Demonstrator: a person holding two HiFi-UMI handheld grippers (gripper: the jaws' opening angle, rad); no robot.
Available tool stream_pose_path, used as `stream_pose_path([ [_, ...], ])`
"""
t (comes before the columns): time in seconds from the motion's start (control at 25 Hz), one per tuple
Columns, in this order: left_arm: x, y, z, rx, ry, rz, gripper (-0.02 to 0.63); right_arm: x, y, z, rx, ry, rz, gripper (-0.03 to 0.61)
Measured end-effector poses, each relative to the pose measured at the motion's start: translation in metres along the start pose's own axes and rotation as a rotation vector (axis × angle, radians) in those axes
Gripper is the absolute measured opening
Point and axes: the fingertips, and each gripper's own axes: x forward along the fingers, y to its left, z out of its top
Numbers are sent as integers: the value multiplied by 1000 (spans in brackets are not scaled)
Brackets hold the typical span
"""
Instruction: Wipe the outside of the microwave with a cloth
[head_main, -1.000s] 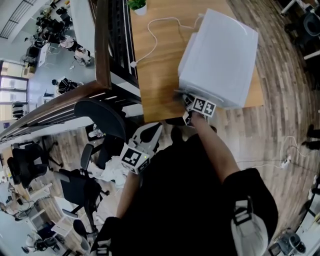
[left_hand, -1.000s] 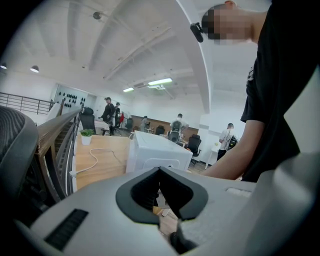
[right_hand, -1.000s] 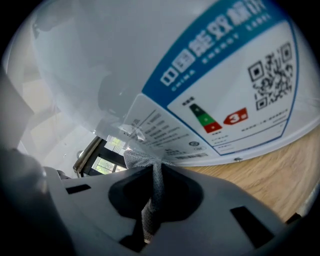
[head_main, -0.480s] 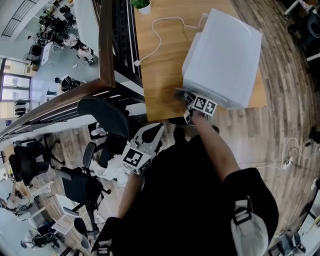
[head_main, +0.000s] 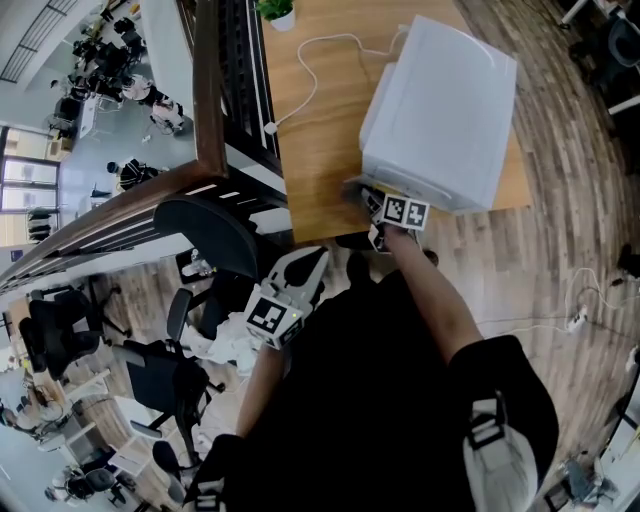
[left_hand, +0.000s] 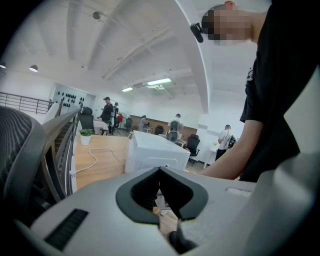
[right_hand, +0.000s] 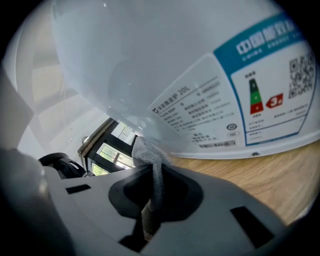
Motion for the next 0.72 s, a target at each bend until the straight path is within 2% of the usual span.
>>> stream_pose_path([
  [0.24, 10, -8, 2, 20, -5, -51, 2, -21, 1, -5, -111, 42, 12, 15],
  [0.48, 20, -17, 9, 35, -30, -104, 2, -52, 15, -12, -276, 89, 45, 16],
  [0.72, 29, -17, 10, 28, -12, -108, 2, -86, 25, -18, -422, 109, 99, 17],
])
